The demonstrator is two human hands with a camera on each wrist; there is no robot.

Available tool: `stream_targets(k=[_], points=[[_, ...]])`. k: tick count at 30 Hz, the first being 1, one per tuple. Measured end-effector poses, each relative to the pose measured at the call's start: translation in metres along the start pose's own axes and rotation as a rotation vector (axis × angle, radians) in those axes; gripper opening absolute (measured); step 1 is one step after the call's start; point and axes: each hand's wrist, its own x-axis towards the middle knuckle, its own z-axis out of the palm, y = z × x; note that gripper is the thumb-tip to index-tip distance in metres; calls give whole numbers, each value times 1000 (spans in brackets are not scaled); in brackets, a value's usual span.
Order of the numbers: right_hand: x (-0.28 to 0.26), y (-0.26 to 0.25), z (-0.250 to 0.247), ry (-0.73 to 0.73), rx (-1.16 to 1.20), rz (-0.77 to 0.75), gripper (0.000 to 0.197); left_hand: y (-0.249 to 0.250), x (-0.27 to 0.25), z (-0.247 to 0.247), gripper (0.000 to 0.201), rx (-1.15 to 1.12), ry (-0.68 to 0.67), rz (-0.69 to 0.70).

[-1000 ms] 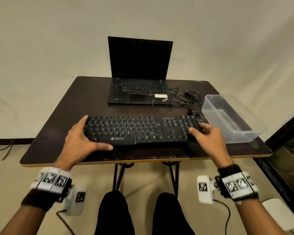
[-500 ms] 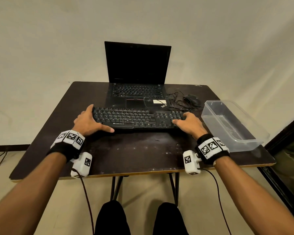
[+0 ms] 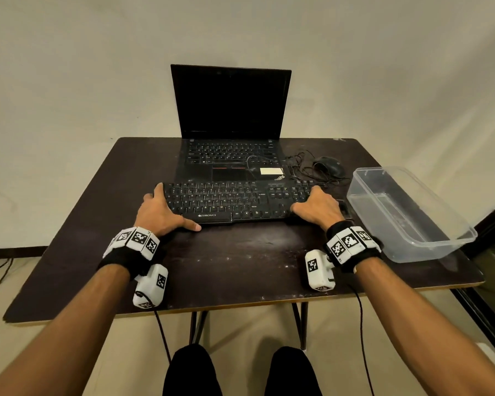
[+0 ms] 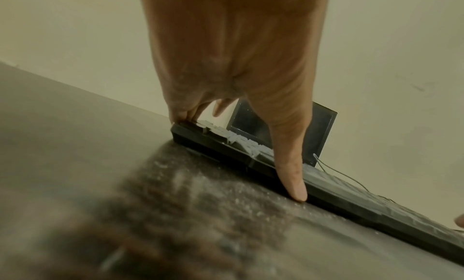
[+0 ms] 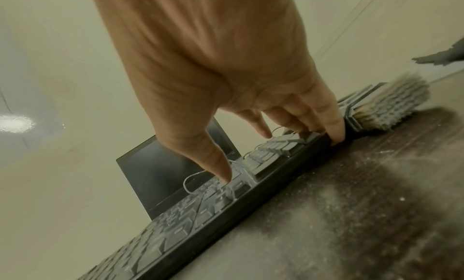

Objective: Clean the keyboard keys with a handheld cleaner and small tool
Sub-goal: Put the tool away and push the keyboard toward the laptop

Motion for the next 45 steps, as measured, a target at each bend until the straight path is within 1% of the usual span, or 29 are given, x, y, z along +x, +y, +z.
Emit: stream_targets(k=[7,10,12,14,17,19,21,22,24,25,27,28,29,30,31,33,35,37,41,43,45], points=[[0,3,2,-23,-56,5,78,-1,-1,-3,156,78,-66,-3],[-1,0,2,-35,-57,5,84,2,3,-7,162,117,-122,-18],[-1,-2,1,-40,-47,2,87,3,5,-10,172,140,-149,-26],[-1,-2,-2,-45,-20,0,84,4,6,-13,177,174,-159,-21],[-4,0,-3,-43,-1,-3,81,1,7,-12,179,210,-157,-23],[-10,2,-3,-45,8,-9,84,1,3,-11,173,207,-140,-23],[-20,6,-4,-28,23,-32,87,5,-4,-9,158,224,-84,-23],[-27,10,-6,-8,34,-60,89,8,-9,-7,154,247,-56,-12],[-47,22,-13,52,80,-118,85,19,-20,-2,149,269,5,68],[-59,32,-17,87,117,-136,79,27,-26,2,144,251,44,144],[-84,58,-25,183,197,-152,57,49,-39,15,128,179,106,331],[-97,73,-29,242,220,-135,46,65,-48,23,119,141,104,426],[-110,86,-34,294,207,-105,36,82,-56,33,110,116,71,507],[-121,100,-36,344,165,-74,31,102,-66,45,103,112,17,578],[-130,110,-37,382,106,-49,30,121,-74,58,98,125,-46,636],[-143,125,-37,415,25,-25,34,162,-86,86,95,180,-153,711],[-147,133,-37,418,-23,-36,38,201,-91,112,97,232,-227,742],[-145,135,-37,397,-64,-58,41,231,-86,133,102,274,-274,745],[-132,135,-34,279,-175,-76,61,268,-64,165,117,359,-338,684],[-123,135,-28,230,-229,-59,60,276,-55,179,123,423,-370,657],[-116,137,-25,228,-266,-45,53,281,-49,191,126,487,-385,638]])
